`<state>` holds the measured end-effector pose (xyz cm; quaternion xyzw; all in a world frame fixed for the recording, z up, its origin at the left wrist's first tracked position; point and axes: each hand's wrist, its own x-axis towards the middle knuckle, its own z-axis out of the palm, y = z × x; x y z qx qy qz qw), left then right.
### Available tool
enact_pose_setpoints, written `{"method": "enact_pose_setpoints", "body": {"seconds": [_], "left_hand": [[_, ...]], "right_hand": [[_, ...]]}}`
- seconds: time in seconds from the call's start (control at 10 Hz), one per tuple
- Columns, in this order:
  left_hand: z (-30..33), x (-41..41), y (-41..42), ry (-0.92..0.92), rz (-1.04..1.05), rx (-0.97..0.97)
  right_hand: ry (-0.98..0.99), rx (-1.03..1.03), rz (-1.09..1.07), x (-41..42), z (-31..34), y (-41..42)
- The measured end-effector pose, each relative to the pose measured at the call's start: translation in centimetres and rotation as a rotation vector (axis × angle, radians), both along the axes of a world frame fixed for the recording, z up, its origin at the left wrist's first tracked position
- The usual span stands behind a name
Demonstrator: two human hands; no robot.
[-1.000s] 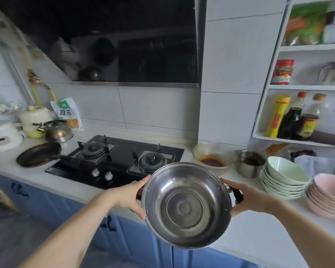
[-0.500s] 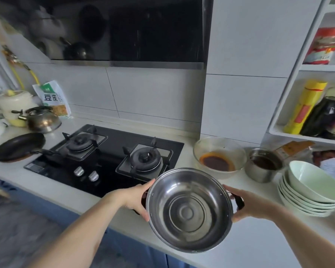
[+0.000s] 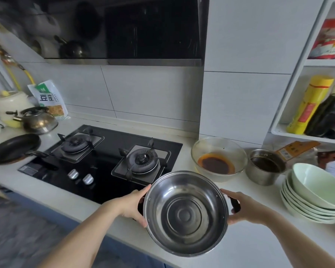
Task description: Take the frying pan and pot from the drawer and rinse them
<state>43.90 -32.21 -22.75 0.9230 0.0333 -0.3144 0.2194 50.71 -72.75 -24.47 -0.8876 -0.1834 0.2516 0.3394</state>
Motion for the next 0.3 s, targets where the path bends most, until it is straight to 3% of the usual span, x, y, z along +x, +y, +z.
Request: {"method": "enact_pose_setpoints", "body": {"seconds": [0.2, 0.3], "left_hand": [[-0.3, -2.0, 0.5, -0.130, 0.138, -0.030], [-0.2, -3.9, 0.1, -0.380, 0.251, 0.053]], "right_hand": [[-0.105, -0.027, -0.074, -0.6, -0.6, 0.1], [-0.337, -0.094, -0.126, -1.6, -0.5, 0.6]]}}
